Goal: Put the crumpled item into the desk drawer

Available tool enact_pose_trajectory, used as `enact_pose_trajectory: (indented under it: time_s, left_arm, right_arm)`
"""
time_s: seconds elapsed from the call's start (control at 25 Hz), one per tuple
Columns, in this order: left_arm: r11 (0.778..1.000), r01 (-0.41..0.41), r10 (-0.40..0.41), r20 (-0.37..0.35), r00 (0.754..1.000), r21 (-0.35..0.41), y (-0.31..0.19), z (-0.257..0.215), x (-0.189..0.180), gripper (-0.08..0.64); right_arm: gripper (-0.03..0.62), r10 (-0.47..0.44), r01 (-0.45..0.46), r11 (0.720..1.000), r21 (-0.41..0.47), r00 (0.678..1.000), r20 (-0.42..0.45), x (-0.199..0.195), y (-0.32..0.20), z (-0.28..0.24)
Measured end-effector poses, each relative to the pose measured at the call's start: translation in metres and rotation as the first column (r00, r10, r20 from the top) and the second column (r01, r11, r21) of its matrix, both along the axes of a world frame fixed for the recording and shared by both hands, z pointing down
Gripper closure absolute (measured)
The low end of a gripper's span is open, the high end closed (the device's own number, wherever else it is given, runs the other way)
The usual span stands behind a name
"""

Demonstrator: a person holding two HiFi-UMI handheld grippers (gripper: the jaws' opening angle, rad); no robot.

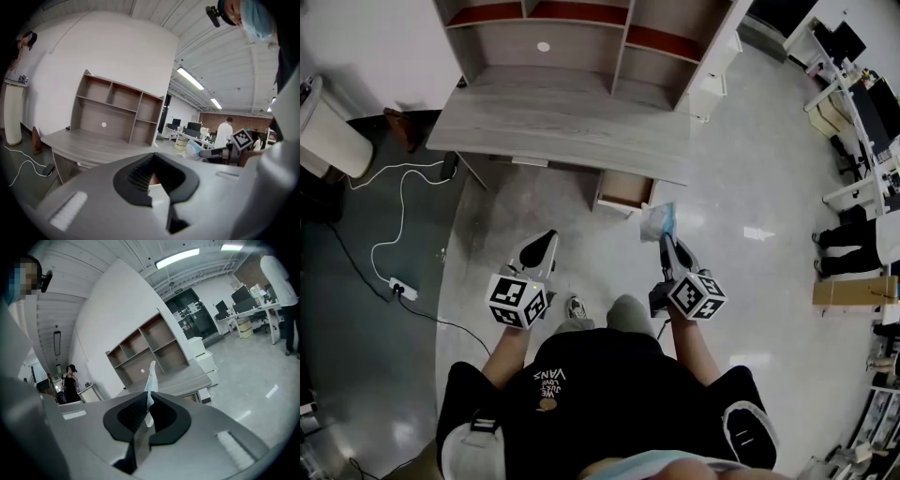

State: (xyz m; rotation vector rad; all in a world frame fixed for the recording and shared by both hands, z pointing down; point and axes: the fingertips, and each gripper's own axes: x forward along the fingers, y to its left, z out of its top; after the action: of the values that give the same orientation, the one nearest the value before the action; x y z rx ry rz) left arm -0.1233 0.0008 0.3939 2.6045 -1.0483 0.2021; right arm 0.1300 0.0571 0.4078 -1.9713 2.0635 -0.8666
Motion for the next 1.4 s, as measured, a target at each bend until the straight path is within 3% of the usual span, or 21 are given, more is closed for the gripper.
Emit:
enact_pose_trajectory:
  time_s: [0.24, 0.64, 1.4]
  left_arm:
    - [1.0, 0.004, -0.004, -0.006, 1.0, -0.016, -0.028, 0.011, 0.002, 0.506]
    - [0.995, 0.081, -0.083, -0.022, 0.996, -0.056, -0.064, 0.03, 0.014, 0.506]
    - [0.988, 0.11, -0.11, 0.009, 0.994, -0.108, -0.086, 0.071, 0.038, 0.506]
  right_arm:
    - [0.583, 0.009, -0.01, 0.999, -0.041, 1.0, -0.006, 0.007, -0.036, 0.021]
    - [0.583, -0.001, 0.007, 0.992, -0.124, 0.999, 0.042, 0.022, -0.087, 0.069]
    - [0.583, 0.062, -0.019, 0.949, -0.314, 0.99, 0.129, 0.038, -0.133, 0.189]
